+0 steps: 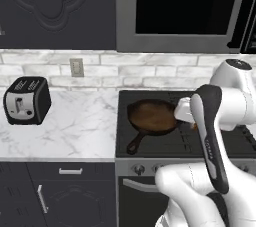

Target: Take the chicken drumsticks from the pan and place one on each plate on the dining counter.

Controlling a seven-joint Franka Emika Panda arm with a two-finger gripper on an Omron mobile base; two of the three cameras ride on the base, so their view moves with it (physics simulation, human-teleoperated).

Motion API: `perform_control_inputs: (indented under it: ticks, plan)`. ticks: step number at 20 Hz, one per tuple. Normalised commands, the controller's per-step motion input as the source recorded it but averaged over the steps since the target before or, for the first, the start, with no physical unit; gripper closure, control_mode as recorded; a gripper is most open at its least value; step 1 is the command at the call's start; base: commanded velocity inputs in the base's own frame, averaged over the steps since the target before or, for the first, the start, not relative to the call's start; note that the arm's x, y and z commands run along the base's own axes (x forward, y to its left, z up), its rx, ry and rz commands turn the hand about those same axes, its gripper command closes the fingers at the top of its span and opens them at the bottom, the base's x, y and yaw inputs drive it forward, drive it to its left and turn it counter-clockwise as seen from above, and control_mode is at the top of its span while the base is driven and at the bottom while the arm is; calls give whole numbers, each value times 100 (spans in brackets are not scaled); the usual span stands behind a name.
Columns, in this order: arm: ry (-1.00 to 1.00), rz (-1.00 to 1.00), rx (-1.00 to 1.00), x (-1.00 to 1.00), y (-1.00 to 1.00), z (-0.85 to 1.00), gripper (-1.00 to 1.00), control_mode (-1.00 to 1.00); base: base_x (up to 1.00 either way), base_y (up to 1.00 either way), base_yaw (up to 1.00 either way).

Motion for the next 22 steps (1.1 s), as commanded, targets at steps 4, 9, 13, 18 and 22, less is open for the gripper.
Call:
perform_control_inputs:
  ticks: [4,9,13,18,22]
  plan:
    - [-1,0,-13,-36,0,-30,100,-100,0,0,0]
    - [-3,0,-9,-32,0,-44,100,-100,0,0,0]
    - [-3,0,-8,-23,0,-34,100,100,-13,0,2]
    - [0,0,0,0,0,0,100,100,-56,0,40]
    - [0,0,0,0,0,0,100,100,-59,12,66]
